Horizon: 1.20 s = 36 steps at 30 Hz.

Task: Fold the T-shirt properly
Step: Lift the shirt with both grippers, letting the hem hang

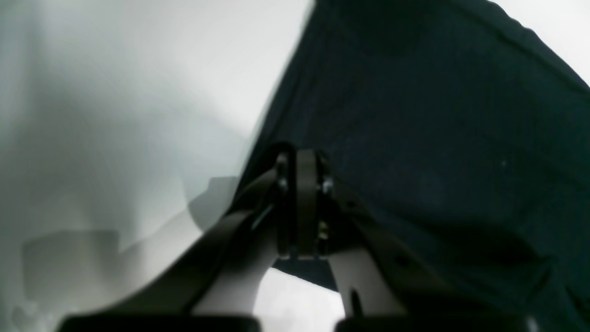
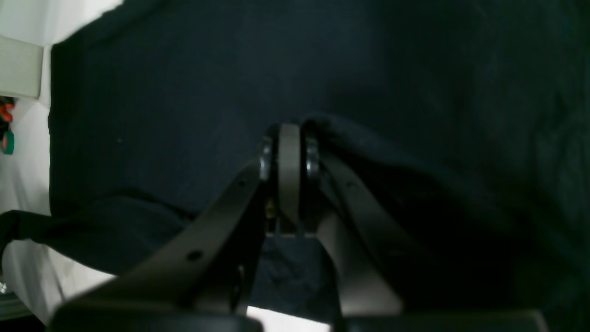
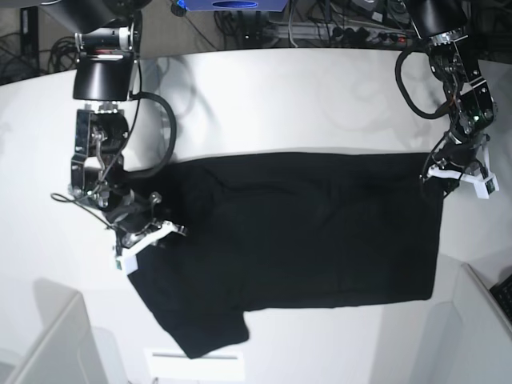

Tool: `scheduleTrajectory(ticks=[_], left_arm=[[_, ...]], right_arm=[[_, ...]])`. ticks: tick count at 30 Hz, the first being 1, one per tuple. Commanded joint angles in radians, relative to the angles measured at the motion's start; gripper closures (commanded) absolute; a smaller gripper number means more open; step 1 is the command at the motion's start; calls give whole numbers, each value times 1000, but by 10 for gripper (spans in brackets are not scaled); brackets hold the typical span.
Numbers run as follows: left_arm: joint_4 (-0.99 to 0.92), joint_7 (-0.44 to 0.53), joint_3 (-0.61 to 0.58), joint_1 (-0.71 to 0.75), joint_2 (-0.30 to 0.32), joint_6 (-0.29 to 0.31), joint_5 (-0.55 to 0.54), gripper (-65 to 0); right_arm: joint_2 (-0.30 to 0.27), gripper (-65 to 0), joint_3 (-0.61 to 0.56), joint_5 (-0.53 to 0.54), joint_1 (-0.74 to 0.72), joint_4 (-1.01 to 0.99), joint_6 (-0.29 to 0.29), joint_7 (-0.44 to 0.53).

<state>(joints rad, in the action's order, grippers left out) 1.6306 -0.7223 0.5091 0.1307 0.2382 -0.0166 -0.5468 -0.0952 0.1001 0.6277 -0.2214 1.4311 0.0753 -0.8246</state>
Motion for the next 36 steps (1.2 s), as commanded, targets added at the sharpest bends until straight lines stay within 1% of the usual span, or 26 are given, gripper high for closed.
scheduleTrajectory(ticks=[1, 6, 17, 19, 21, 23, 28, 31, 36], left_arm=[[3, 19, 1, -22, 13, 5, 0, 0], [-17, 19, -2, -36, 13, 5, 0, 0], [-19, 19, 6, -61, 13, 5, 0, 0], [-19, 19, 3, -64, 13, 5, 0, 0], [-19, 19, -2, -65, 13, 5, 0, 0], [-20, 17, -2, -65, 13, 5, 0, 0], [-20, 16, -2, -55, 13, 5, 0, 0], [-20, 16, 3, -53, 14, 5, 0, 0], [-20, 16, 6, -53, 14, 5, 1, 0]], right_arm=[[-13, 0, 5, 10, -26, 1, 1, 34], [-15, 0, 10, 10, -39, -45, 1, 35], [-18, 0, 13, 10, -34, -43, -1, 37], [-18, 0, 13, 10, -34, -43, -21, 40], [-18, 0, 13, 10, -32, -43, -65, 61], [-18, 0, 13, 10, -28, -43, -82, 80], [-18, 0, 11, 10, -14, -43, -85, 115], [-18, 0, 11, 10, 4, -31, -85, 169], [-18, 0, 13, 10, 30, 15, -87, 207]])
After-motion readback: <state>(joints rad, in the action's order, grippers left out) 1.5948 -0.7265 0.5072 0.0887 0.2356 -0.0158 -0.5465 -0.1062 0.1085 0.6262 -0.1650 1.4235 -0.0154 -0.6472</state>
